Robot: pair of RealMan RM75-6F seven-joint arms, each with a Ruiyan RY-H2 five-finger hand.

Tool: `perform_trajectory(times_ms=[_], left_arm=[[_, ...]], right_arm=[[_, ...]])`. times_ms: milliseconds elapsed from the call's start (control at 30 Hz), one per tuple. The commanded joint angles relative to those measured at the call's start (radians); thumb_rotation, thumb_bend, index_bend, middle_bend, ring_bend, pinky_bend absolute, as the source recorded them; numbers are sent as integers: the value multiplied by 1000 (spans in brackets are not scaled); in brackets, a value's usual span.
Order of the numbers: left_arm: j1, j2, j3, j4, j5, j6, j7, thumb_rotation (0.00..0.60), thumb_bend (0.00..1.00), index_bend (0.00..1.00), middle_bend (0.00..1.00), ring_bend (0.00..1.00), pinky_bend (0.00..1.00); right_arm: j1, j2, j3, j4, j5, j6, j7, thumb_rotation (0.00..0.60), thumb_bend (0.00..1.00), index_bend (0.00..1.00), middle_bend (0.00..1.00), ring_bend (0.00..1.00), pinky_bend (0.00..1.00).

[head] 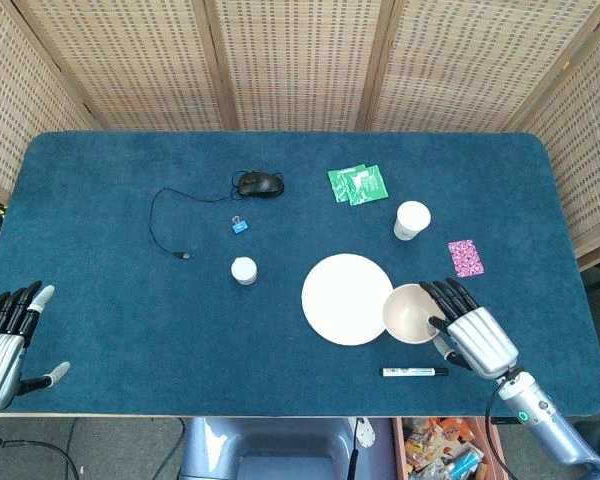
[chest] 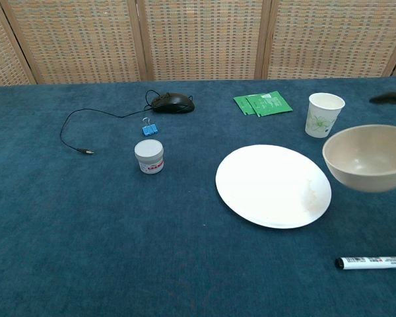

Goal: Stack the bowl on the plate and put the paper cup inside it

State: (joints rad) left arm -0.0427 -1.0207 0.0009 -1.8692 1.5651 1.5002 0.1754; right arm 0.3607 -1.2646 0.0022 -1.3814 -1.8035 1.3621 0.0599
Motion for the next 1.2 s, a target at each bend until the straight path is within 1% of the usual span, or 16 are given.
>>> perform_trajectory(times_ms=[33,100,233,367,500,600,767,933,1200], left_arm=[[-4,3,-4,-2,-10,-7,-6,600,0,0,0,0,0],[-6,5,-5,-3,-14,-10,-8,600,0,0,0,0,0],[-8,7,-7,-3,-19,-13,-12,600,0,0,0,0,0],[-9,10,-8,-4,-26,-14,-17,600,0,0,0,0,0],[-12,12,-11,-4,-33,-18,-21,600,0,0,0,0,0],[-13,13,-12,-3,-37,-19,-25,600,0,0,0,0,0],[-15,16,-13,-2,-43,-21,-31,600,0,0,0,0,0],[-16,17,-12,-3,-42,-22,-32,600,0,0,0,0,0],[-18,18,-11,-5,-45,-25,-35,600,0,0,0,0,0]], right_arm=[[91,36,85,-81,41,-70,-47,600,492,655,0,0,0],[117,31,99,-89,53,-102,-62,600,492,655,0,0,0],[164,7,110,-84,63,-162,-93,600,493,656,0,0,0],[211,-40,113,-67,74,-228,-140,600,527,656,0,0,0],[253,-112,117,-42,102,-295,-194,600,530,656,0,0,0],[274,-157,124,-26,133,-326,-220,600,530,656,0,0,0],[296,-209,134,-7,183,-358,-263,600,530,656,0,0,0],[306,-241,130,14,231,-388,-282,600,530,656,0,0,0],[313,-273,111,51,246,-381,-289,600,530,656,0,0,0]])
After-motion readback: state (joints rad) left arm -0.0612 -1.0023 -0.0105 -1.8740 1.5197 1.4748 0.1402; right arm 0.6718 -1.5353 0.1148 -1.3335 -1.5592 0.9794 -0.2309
